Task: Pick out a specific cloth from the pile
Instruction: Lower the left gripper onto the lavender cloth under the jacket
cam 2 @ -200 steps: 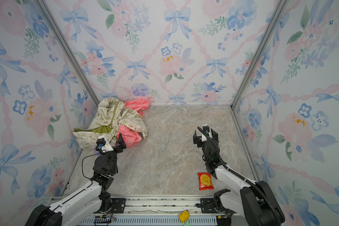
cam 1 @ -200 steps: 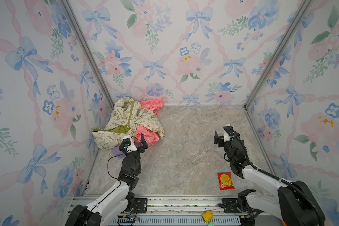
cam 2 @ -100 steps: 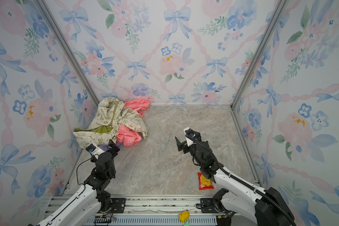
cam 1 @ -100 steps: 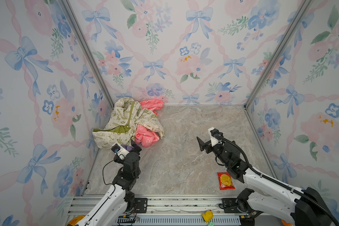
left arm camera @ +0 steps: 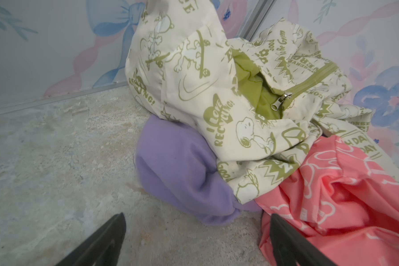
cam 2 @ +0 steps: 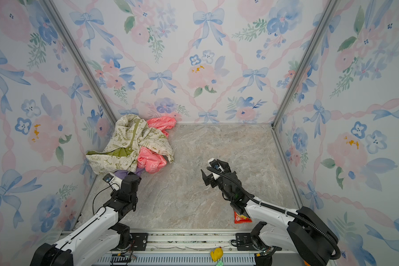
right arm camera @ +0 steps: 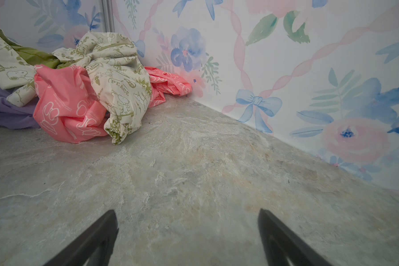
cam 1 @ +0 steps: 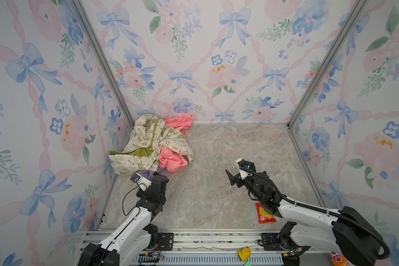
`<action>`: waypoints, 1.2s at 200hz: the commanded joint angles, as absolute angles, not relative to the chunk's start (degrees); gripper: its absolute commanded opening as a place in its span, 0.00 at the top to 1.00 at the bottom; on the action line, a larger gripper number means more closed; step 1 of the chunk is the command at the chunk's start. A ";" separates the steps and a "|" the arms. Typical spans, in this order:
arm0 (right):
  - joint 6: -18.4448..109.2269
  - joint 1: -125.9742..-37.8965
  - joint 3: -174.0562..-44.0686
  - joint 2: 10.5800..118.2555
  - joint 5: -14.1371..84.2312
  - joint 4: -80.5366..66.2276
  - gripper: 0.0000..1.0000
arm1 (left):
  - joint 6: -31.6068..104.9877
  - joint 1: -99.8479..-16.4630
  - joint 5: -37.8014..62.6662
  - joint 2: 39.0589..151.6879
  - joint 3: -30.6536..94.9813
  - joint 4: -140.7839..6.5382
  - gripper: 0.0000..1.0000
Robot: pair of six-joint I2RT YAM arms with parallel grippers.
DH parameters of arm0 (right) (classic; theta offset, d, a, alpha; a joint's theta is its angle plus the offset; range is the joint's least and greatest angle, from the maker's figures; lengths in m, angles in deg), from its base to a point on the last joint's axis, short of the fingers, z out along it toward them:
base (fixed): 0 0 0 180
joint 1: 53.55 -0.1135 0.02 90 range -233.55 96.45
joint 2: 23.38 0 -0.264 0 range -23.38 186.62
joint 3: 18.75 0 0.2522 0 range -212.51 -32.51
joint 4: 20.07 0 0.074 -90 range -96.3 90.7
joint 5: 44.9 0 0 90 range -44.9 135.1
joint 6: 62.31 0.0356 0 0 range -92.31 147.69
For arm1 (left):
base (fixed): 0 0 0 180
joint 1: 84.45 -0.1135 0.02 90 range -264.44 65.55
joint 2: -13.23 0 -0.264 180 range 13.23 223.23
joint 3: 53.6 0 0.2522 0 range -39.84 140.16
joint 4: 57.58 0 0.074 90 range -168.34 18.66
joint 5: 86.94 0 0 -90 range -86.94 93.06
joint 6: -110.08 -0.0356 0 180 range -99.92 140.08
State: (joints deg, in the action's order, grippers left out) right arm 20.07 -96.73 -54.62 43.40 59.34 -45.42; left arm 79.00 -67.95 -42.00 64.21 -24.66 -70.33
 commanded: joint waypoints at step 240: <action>19.96 -97.39 -55.89 42.29 61.89 -43.83 0.03 | 79.86 -80.75 -22.44 87.88 -23.32 -46.39 0.76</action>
State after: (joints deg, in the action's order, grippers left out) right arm 19.97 -96.80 -54.62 43.23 60.83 -44.78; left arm 80.88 -80.48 -23.48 86.31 -24.26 -48.69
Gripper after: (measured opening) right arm 0.970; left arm 0.312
